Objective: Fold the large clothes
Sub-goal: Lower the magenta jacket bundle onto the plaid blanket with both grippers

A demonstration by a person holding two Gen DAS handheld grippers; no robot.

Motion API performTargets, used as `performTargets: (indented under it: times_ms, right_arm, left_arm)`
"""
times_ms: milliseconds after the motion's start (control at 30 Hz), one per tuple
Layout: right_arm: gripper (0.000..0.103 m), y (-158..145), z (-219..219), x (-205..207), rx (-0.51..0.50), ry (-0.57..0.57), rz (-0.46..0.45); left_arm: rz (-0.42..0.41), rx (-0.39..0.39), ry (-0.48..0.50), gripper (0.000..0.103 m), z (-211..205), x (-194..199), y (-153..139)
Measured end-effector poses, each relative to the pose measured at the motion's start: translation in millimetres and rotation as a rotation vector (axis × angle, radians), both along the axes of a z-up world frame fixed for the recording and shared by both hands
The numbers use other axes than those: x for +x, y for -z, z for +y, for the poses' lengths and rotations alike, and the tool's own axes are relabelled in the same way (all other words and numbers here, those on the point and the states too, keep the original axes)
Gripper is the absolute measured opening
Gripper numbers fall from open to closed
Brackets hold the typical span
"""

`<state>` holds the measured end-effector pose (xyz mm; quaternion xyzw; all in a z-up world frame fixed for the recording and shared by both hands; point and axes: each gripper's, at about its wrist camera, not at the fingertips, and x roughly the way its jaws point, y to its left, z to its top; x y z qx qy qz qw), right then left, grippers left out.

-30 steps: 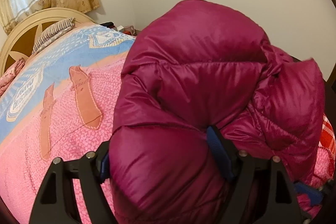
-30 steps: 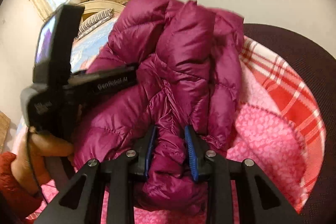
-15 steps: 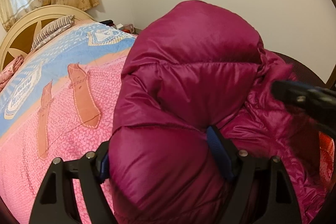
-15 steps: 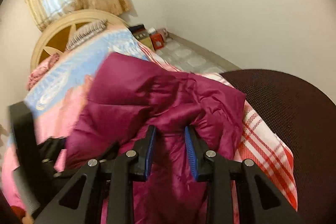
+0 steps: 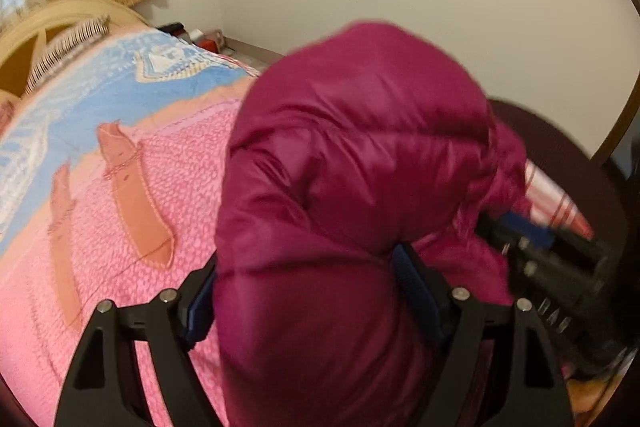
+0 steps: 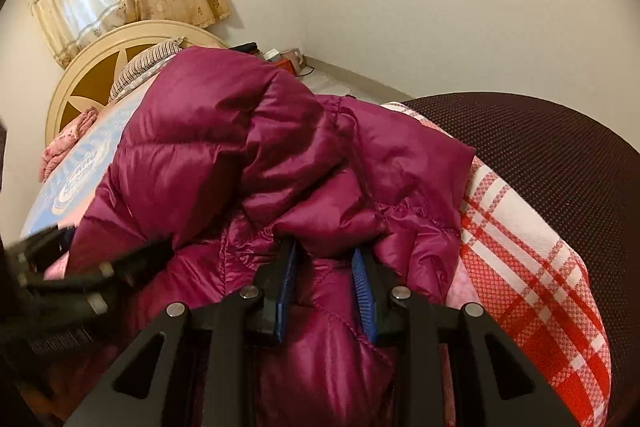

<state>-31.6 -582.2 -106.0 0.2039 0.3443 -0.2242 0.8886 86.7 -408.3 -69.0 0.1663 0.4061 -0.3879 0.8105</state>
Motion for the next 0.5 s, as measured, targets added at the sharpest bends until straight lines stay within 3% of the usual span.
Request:
performTargets:
  times_ms: [100, 200, 300, 500]
  right_arm:
    - [0.029, -1, 0, 0, 0.007, 0.000, -0.007]
    - [0.029, 1, 1, -5, 0.014, 0.005, -0.015]
    - [0.029, 1, 1, -6, 0.018, 0.005, -0.011]
    - [0.029, 0, -12, -6, 0.059, -0.001, -0.004]
  left_arm:
    - [0.029, -0.066, -0.004, 0.082, -5, 17, -15]
    - [-0.002, -0.113, 0.019, 0.082, -17, 24, -31]
    - [-0.034, -0.085, 0.023, 0.082, -36, 30, -29]
    - [0.038, -0.016, -0.054, 0.087, -51, 58, 4]
